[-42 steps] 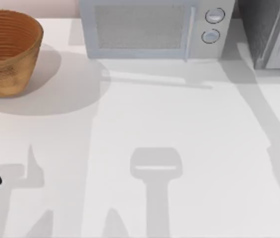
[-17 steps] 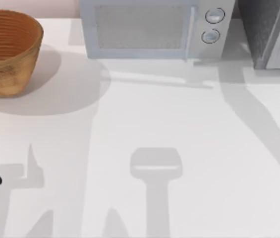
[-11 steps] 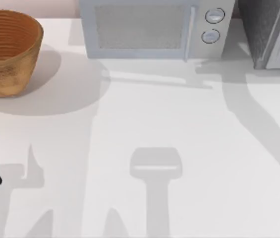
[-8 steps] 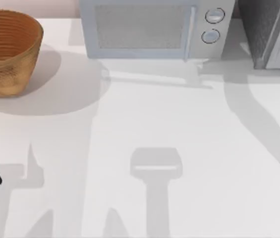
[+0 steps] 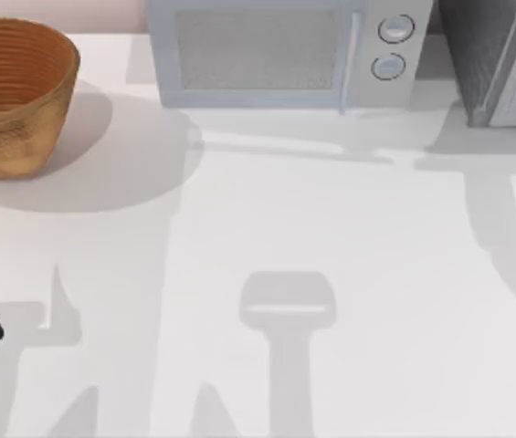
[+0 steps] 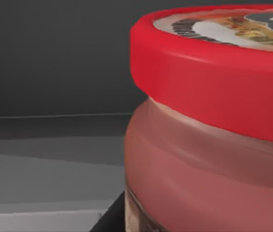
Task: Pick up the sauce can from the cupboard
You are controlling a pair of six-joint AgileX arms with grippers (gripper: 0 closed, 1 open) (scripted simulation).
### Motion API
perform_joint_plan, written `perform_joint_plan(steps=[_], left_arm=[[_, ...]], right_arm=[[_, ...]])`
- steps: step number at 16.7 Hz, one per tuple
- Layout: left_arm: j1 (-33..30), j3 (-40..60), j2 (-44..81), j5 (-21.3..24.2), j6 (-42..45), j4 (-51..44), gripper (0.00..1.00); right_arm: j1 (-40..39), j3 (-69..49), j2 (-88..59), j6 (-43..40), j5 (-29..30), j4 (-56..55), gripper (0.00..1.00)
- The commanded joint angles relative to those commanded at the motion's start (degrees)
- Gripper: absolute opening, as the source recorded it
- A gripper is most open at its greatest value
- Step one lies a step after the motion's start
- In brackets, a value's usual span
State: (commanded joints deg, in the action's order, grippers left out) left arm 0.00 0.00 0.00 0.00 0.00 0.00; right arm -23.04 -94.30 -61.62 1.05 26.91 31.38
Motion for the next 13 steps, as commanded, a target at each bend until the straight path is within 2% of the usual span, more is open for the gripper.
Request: perform_joint_plan(steps=[9, 13], left_arm=[[0.0, 0.0, 0.0, 0.0, 0.0, 0.0, 1.00], [0.0, 0.0, 0.0, 0.0, 0.0, 0.0, 1.00]], right_arm=[[14.0, 63.2, 35.9, -0.9, -15.7, -17.6, 0.00], [19.3, 83.0, 51.0, -1.1, -22.3, -25.3, 0.00]])
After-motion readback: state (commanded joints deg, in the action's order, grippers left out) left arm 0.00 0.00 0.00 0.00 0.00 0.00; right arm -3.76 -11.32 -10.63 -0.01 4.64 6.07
